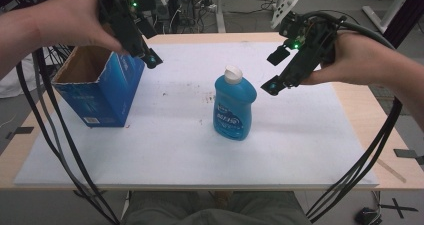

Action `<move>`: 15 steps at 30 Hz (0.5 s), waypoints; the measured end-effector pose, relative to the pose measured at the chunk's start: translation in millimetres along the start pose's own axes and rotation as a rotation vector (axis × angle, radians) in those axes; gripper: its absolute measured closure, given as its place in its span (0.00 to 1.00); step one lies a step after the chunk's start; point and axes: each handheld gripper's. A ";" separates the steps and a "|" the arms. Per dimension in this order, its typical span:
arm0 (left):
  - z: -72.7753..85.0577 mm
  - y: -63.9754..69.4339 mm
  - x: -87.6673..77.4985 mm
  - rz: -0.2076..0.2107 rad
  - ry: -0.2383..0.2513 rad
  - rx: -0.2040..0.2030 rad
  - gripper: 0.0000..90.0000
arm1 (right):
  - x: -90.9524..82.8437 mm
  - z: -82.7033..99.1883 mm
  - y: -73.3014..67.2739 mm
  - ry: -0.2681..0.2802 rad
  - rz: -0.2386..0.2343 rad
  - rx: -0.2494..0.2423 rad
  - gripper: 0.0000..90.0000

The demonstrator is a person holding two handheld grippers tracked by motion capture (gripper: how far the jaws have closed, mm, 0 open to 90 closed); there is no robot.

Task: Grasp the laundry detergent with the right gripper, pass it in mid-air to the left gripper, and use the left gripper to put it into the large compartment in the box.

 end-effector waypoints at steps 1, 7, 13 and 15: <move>-0.4 0.4 0.2 0.000 0.001 0.002 0.18 | 2.7 1.5 -0.9 0.009 -0.005 0.005 0.13; -0.9 0.2 0.1 0.000 0.005 0.009 0.18 | 10.6 2.4 -3.3 0.031 -0.015 0.018 0.13; -1.0 -1.2 1.0 0.003 0.006 0.007 0.18 | 24.4 0.2 -9.9 0.050 -0.027 0.025 0.13; -1.1 -1.7 0.9 0.004 0.005 0.011 0.18 | 28.3 -0.5 -11.6 0.053 -0.027 0.033 0.13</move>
Point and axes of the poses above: each handheld gripper's, and its own axes: x roughly forward along the jaws, z roughly out of its underside, y roughly to its right, and after that the axes turned 15 degrees about -y, right-handed
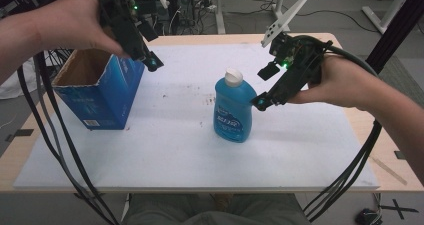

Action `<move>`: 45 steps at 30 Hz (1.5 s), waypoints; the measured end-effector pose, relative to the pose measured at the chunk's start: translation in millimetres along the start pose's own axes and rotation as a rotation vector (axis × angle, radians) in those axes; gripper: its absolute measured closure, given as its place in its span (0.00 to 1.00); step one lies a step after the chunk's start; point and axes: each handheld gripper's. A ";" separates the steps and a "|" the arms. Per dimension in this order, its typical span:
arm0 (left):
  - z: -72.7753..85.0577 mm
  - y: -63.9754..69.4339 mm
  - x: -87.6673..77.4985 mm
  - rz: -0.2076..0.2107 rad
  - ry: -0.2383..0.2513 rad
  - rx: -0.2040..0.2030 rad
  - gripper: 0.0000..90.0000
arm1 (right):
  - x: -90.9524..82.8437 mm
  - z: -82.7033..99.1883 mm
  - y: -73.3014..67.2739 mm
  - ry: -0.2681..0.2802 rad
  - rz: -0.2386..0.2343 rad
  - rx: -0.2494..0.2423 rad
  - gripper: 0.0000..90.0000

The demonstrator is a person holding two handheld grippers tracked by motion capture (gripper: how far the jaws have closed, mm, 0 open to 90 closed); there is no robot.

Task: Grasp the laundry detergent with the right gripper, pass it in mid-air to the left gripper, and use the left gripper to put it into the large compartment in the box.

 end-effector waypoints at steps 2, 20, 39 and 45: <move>-0.3 0.4 0.4 0.001 0.003 -0.003 0.18 | 4.0 -0.8 -1.7 0.003 0.001 0.000 0.13; -1.1 0.9 0.3 0.003 0.008 0.004 0.18 | 40.3 0.4 -10.0 0.036 0.026 0.034 0.13; -2.9 2.6 0.6 0.003 0.008 0.001 0.18 | 63.5 3.2 -12.3 0.071 0.051 0.071 0.14; -3.2 2.4 0.5 0.004 0.005 0.007 0.18 | 65.0 2.2 -11.8 0.077 0.063 0.075 0.14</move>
Point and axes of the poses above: each handheld gripper's, and its own axes: x roughly forward along the jaws, z roughly out of its underside, y roughly to its right, and after that the axes turned 15 degrees about -y, right-handed
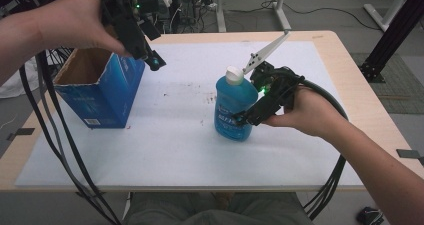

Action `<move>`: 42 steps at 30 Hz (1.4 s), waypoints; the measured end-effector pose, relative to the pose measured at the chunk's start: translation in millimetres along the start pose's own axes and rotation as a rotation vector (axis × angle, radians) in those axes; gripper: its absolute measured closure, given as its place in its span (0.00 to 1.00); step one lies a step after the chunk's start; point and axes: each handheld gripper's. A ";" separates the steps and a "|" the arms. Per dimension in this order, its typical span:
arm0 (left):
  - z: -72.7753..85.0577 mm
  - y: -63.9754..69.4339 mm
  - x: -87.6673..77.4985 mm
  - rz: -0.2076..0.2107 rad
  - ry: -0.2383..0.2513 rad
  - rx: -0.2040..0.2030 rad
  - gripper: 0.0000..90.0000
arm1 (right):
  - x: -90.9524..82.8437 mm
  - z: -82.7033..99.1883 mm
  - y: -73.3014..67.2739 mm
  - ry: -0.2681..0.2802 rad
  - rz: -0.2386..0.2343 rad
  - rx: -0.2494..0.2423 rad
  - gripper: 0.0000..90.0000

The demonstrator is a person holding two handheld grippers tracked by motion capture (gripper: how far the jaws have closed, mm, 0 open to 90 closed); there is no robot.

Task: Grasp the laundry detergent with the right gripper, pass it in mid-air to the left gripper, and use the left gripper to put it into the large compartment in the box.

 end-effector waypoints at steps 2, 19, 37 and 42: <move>-0.1 -0.1 0.0 0.000 0.000 0.002 0.18 | 0.2 -0.4 0.2 0.005 0.002 0.005 0.14; -1.3 -0.6 1.1 0.002 -0.002 0.006 0.18 | -0.9 -0.2 1.1 0.020 0.013 0.009 0.21; -1.8 -1.3 1.7 0.004 -0.002 0.005 0.18 | -1.9 1.1 1.9 0.035 0.019 0.004 0.30; -1.5 -0.7 2.1 0.006 -0.004 0.001 0.18 | -1.5 1.2 1.8 0.037 0.017 0.003 0.34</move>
Point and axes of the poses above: each handheld gripper's, and its own axes: x roughly forward along the jaws, z roughly out of its underside, y roughly to its right, and after that the axes turned 15 degrees about -y, right-handed
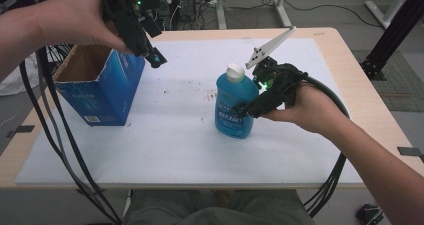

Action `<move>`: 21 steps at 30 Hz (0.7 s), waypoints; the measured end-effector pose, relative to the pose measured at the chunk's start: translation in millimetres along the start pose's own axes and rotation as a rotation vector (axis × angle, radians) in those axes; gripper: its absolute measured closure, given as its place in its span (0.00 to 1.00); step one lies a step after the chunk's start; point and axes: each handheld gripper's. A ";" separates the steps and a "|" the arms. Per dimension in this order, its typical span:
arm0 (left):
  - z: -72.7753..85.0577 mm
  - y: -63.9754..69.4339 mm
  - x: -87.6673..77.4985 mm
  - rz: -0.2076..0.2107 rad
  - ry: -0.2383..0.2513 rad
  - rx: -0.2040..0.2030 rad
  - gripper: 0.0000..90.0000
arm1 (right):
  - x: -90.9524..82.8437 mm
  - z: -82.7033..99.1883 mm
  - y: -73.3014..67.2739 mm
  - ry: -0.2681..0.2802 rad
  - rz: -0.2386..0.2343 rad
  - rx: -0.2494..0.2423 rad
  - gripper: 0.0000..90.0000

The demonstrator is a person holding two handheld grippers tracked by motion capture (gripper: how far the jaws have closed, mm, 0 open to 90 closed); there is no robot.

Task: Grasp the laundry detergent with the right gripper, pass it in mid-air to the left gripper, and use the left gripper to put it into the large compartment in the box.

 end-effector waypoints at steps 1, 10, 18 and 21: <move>0.3 -0.4 -0.1 -0.001 -0.003 0.002 0.18 | 0.4 0.0 -0.4 -0.004 -0.002 -0.006 0.37; -0.7 0.1 0.6 0.003 0.003 -0.001 0.18 | 2.1 0.6 0.1 -0.002 -0.028 -0.018 0.45; -0.9 0.3 -0.1 0.003 0.004 0.002 0.18 | 2.9 1.6 0.4 0.003 -0.038 -0.027 0.49; -0.6 0.3 -1.0 0.001 -0.001 0.008 0.18 | 2.5 2.4 0.7 0.008 -0.043 -0.037 0.50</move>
Point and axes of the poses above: each handheld gripper's, and its own axes: x roughly forward along the jaws, z roughly out of its underside, y roughly to its right, and after that the axes turned 15 degrees about -y, right-handed
